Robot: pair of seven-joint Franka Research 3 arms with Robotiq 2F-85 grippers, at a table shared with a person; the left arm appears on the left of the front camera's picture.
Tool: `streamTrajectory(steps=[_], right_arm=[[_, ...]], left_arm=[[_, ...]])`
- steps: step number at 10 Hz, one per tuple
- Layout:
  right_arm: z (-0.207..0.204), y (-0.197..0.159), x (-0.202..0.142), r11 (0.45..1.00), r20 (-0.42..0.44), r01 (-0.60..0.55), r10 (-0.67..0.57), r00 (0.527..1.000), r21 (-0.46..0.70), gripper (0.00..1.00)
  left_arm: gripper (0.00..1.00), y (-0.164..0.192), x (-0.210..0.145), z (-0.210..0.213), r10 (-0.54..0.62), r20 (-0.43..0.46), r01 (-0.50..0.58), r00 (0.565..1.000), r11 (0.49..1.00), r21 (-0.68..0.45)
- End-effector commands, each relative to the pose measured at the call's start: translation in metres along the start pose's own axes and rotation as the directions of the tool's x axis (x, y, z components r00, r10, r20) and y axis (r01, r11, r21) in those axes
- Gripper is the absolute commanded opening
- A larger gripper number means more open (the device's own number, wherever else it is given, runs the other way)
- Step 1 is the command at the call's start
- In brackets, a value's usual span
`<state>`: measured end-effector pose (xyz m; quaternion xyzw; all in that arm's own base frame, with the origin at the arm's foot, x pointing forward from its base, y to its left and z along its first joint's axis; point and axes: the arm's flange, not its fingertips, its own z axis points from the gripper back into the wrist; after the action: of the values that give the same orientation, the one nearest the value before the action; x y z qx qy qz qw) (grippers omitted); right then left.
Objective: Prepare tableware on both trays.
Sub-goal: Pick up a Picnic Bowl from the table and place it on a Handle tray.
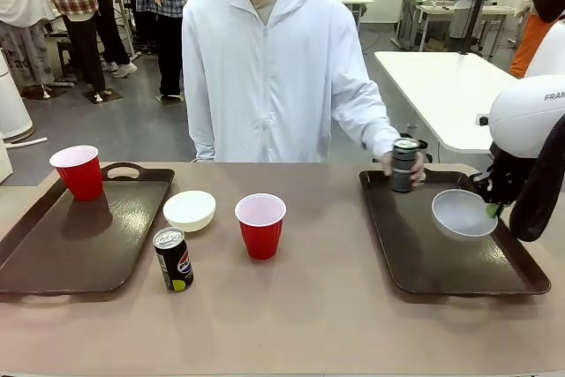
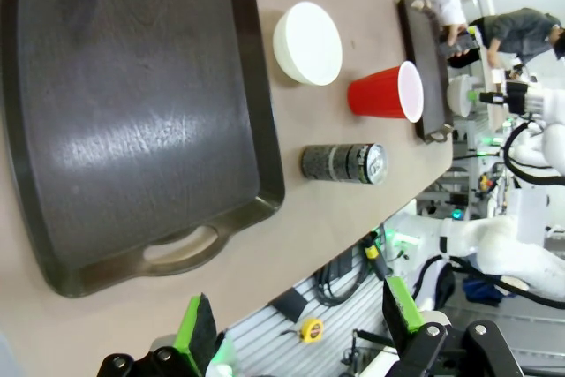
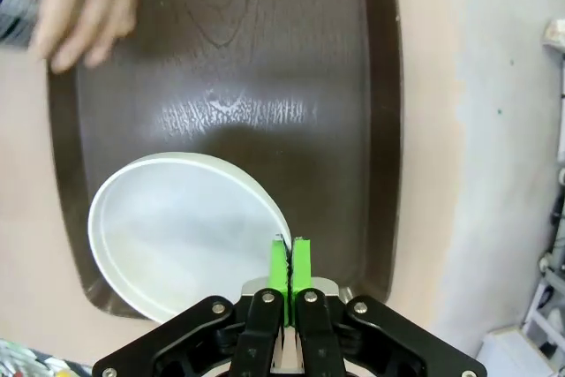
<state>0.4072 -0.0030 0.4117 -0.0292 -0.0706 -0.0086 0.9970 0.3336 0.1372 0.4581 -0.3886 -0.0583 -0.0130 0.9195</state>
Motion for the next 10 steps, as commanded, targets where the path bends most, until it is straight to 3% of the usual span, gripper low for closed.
streamTrajectory(steps=[1, 2, 3, 5, 8, 10], right_arm=[[0.036, 0.023, -0.052, 0.994, -0.114, -0.103, 0.106, 0.988, 0.03, 0.02], [0.064, 0.036, -0.094, 0.981, -0.017, -0.181, 0.18, 0.983, -0.067, 0.02], [0.084, 0.032, -0.109, 0.982, -0.024, -0.171, 0.17, 0.985, -0.082, 0.02], [0.08, 0.029, -0.108, 0.984, -0.089, -0.165, 0.158, 0.983, -0.074, 0.02], [0.073, 0.033, -0.092, 0.985, -0.104, -0.157, 0.15, 0.983, -0.067, 0.02], [0.049, 0.017, -0.04, 0.994, -0.016, -0.11, 0.11, 0.994, 0.009, 0.02]], left_arm=[[1.0, 0.0, 0.0, 0.001, 0.001, 0.006, -0.001, 1.0, 1.0, -0.012], [1.0, 0.0, 0.0, 0.001, 0.001, 0.006, -0.001, 1.0, 1.0, -0.012], [1.0, 0.0, 0.0, 0.001, 0.001, 0.006, -0.001, 1.0, 1.0, -0.012], [1.0, 0.0, 0.0, 0.001, 0.001, 0.006, -0.001, 1.0, 1.0, -0.012], [1.0, 0.0, 0.0, 0.001, 0.001, 0.006, -0.001, 1.0, 1.0, -0.012], [1.0, 0.0, 0.0, 0.001, 0.001, 0.006, -0.001, 1.0, 1.0, -0.012]])
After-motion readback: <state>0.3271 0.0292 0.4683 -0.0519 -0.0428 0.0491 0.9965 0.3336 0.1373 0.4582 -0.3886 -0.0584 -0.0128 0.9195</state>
